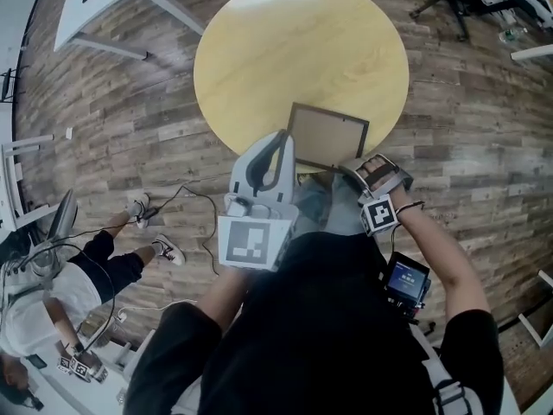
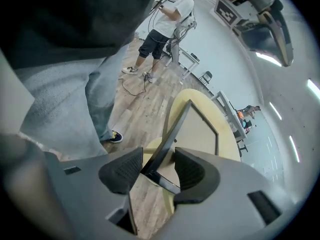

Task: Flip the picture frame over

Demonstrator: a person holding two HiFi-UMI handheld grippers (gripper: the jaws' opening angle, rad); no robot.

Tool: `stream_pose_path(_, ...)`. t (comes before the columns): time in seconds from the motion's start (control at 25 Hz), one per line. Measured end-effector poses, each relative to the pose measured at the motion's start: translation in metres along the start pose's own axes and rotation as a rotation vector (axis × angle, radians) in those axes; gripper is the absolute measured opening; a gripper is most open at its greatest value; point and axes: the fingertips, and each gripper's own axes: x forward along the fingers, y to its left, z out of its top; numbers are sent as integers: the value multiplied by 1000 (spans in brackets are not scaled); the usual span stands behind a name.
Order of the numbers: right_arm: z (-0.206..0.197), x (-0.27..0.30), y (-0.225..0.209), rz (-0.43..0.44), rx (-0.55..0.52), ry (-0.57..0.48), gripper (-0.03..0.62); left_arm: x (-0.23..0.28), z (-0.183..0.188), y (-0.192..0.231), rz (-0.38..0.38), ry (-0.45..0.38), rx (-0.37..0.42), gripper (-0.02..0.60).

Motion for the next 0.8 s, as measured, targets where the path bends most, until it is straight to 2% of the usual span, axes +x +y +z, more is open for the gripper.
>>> stream_pose_path(0.16, 5, 1, -5, 9, 18, -5, 196, -1, 1, 2, -12, 4, 11, 31)
stream_pose_path(0.36, 17, -13, -20, 41, 121, -72, 174, -2, 4, -3, -5, 16, 32, 31)
stream_pose_path(0.52, 40, -34, -57, 24, 236, -164, 123, -5, 8, -2, -2, 11, 43, 31)
stream_pose_path(0.64, 51, -48, -91, 21, 391, -240, 104, -5, 11, -3, -8, 5, 46, 31)
stream_pose_path(0.8, 50, -66, -135, 26, 700, -338, 94, -7, 20, -5, -1, -13, 52, 31)
